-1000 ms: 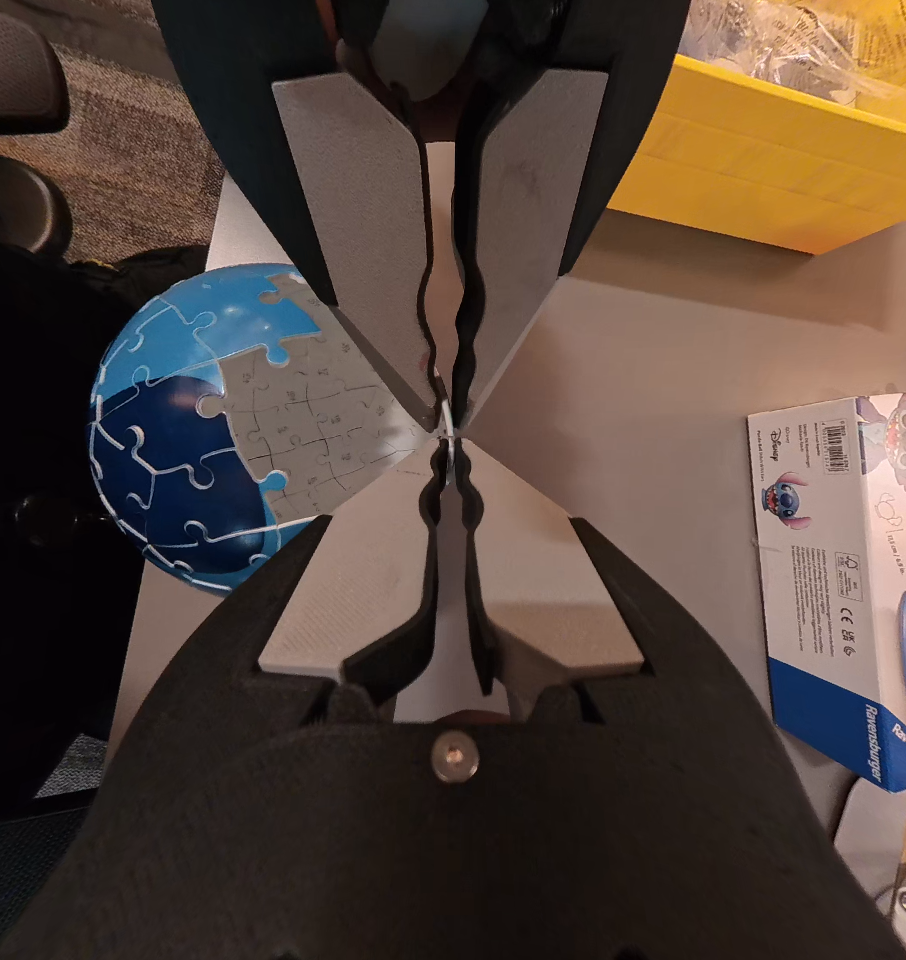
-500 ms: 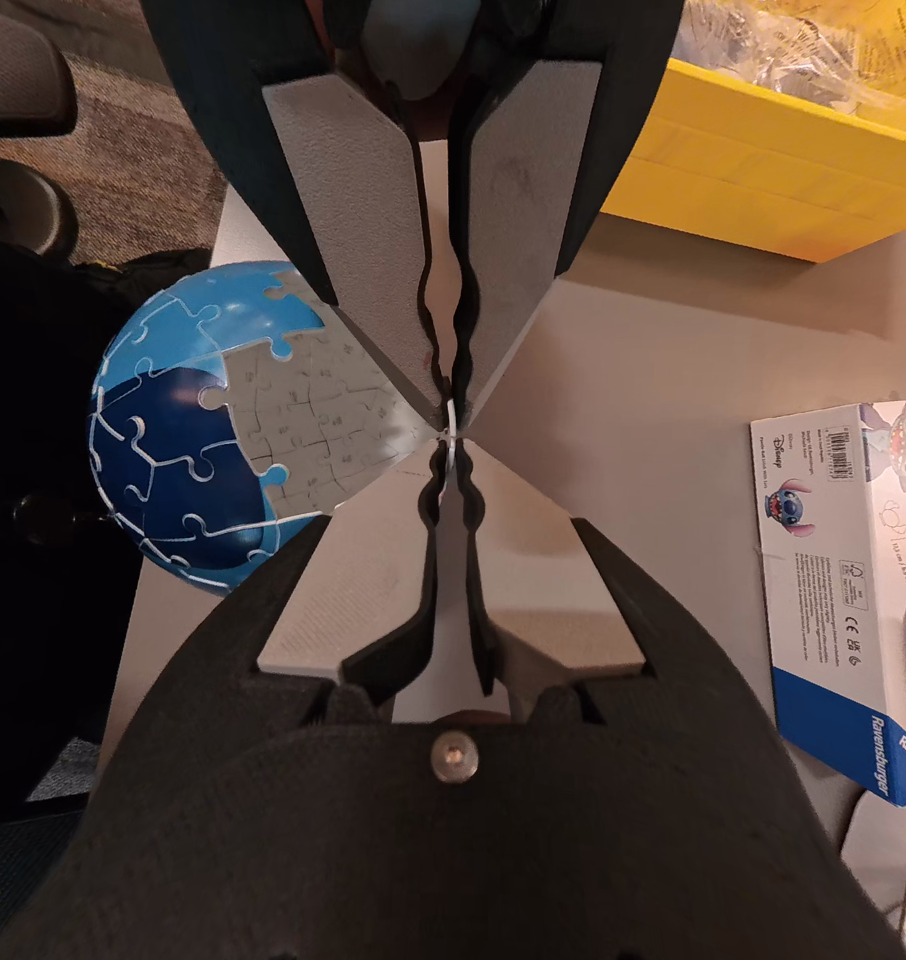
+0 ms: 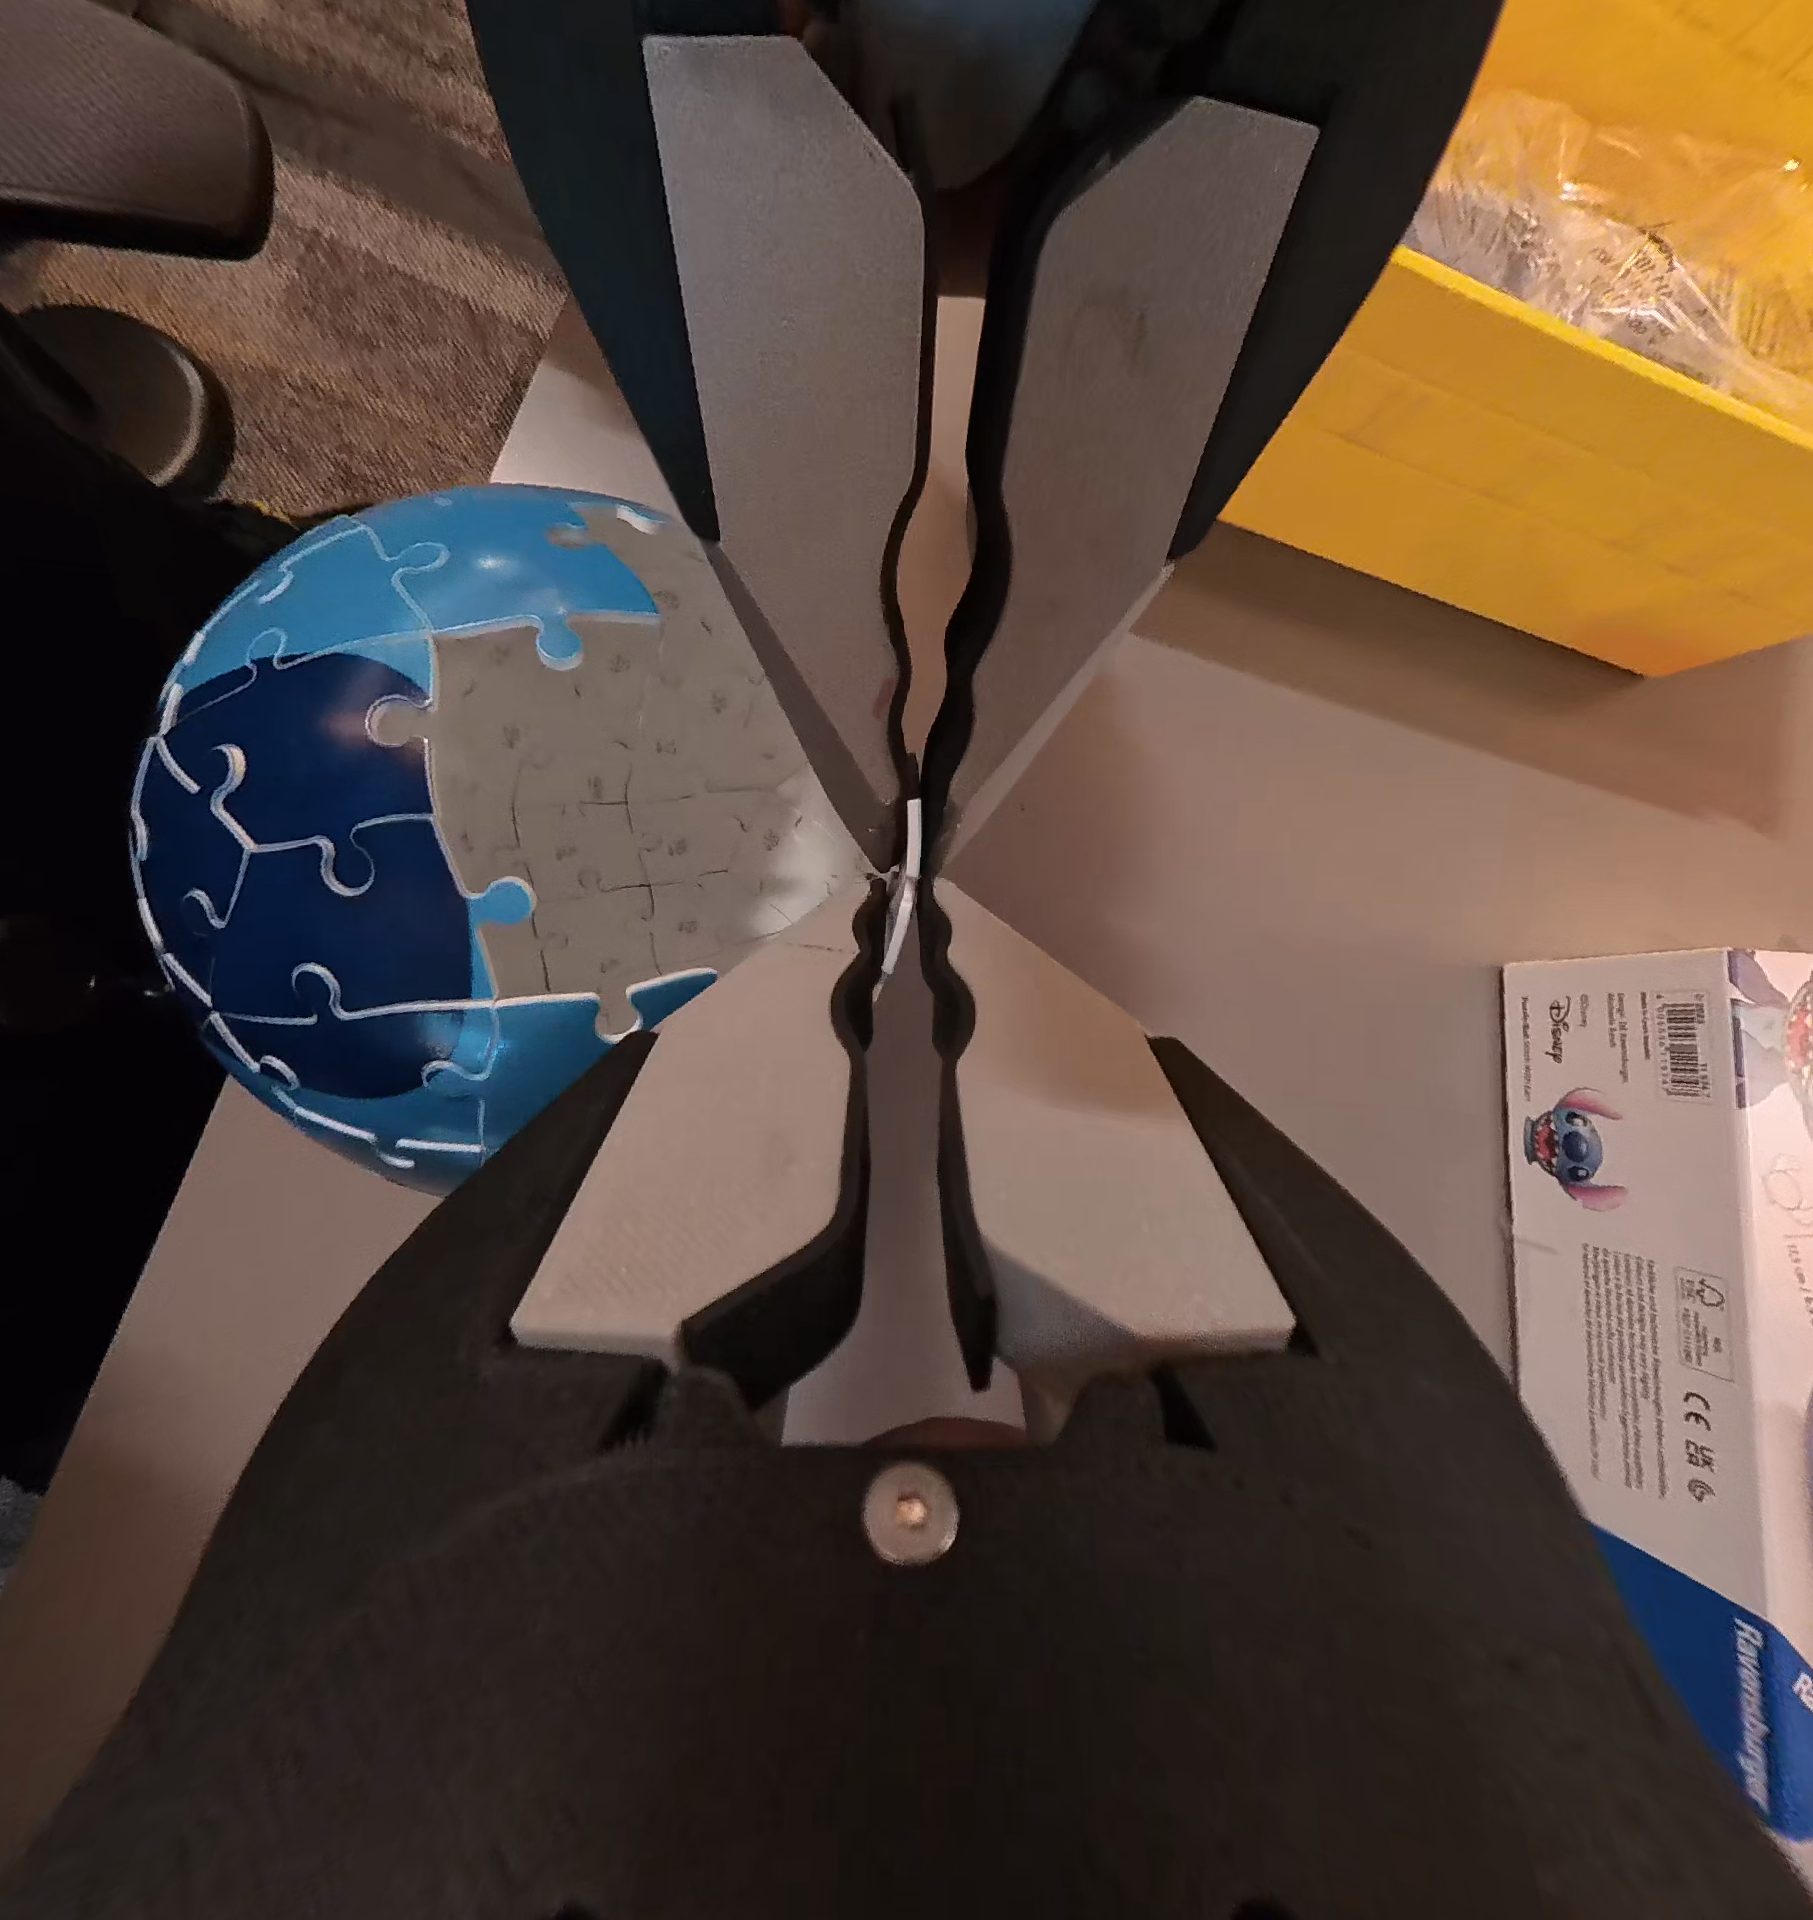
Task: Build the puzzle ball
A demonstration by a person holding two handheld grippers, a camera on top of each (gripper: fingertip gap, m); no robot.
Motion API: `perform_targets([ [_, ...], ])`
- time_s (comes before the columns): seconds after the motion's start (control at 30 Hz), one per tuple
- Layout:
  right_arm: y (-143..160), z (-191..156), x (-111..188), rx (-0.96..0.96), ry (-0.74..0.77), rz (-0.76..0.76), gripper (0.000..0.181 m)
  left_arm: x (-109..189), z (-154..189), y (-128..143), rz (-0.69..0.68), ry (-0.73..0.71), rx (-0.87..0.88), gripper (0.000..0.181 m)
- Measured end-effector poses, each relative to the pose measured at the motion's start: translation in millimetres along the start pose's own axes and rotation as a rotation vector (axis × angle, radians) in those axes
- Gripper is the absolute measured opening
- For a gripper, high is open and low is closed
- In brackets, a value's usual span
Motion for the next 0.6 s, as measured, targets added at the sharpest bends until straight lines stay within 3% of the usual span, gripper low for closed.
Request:
perform_targets([
  [0.33, -2.1, -2.0, -0.6, -0.005, 0.007, -0.010, 0.000, 1.8, 2.7, 0.9, -0.040, 0.025, 0.002, 0.006],
  [0.6, 0.7, 0.0, -0.7, -0.075, -0.015, -0.014, 0.000, 0.3, 1.3, 0.3, -0.051, -0.019, -0.010, 0.000],
])
Point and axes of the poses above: each gripper's, where its closed fingertips meet, x back along the fingers, y out of its underside, z = x × y across the jaws, the point moved 7 cm from there along x, back along the fingers, and after that the axes turned 9 degrees about y, right-handed, at the moved point
